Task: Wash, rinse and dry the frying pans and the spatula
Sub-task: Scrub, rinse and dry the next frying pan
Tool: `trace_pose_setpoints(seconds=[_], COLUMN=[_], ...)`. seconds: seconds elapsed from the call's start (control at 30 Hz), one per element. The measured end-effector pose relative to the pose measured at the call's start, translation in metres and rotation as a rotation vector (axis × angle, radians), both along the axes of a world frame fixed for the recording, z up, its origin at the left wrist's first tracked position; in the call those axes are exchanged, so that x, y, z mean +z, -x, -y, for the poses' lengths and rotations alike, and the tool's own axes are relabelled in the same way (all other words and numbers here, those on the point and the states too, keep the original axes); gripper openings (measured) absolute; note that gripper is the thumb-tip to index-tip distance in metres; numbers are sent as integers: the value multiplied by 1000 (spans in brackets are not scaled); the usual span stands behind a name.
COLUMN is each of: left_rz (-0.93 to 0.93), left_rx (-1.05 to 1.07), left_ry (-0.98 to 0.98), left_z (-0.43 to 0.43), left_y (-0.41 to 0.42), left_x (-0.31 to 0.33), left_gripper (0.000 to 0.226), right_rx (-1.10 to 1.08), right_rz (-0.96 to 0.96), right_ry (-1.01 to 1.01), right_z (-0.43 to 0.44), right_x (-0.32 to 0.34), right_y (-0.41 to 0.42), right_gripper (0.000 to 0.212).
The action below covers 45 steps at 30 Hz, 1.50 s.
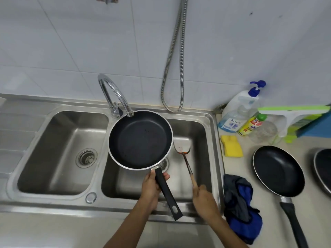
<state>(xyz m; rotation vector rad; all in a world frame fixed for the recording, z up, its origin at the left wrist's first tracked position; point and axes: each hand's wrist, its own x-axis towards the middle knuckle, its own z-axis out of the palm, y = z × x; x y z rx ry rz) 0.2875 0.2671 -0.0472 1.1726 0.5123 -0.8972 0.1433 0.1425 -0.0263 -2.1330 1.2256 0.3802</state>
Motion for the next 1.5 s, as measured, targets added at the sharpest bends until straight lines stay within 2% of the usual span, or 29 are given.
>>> trace_pose_setpoints(seconds=[0.1,0.2,0.47,0.9,0.93,1.0,1.07,1.13,1.23,1.3,1.33,1.4,1.43,1.47,1.5], left_rz=[-9,-20,-32,-30,-29,-20,-4,8,37,84,103,102,111,158,230], left_rx=[-28,-34,-31,-26,-29,-33,-25,-15,-33,-81,-105,-216,-353,-582,-900], left_ry=[-16,-29,-37,-60,-59,-50,-34,-23,-61,-134,-167,-188,-200,-242,-334], left_z=[-1,-2,1,1,1,0,0,0,1,2,1,-5,-12,-21,-31], left_y=[1,2,-1,-2,-2,-1,-1,-2,-2,-3,-5,-13,-21,-33,-52], left_x=[1,2,6,4,5,5,5,3,-1,2,3,12,18,25,36], left_gripper=[39,39,41,39,38,37,36,34,33,32,32,32,30,24,16], right_rx=[-80,-162,-321,-280,-237,-71,48,24,-69,-125,-128,-93,-56,-30,-16], right_rz=[21,17,37,-30,-26,32,198,310,207,169,178,210,225,225,229], right_ry=[-45,-60,-81,-183,-122,138,300,150,-340,-600,-621,-490,-405,-350,-329], right_z=[-2,-3,0,14,13,7,-2,-16,-39,-52,-57,-61,-62,-61,-61], right_x=[-18,-27,-46,-55,-53,-45,-31,-16,2,5,6,5,6,4,5], right_y=[-29,-49,-51,-45,-44,-45,-52,-60,-71,-76,-78,-80,-79,-79,-77], right_gripper=[28,33,30,37,37,37,27,15,31,41,43,43,42,40,38])
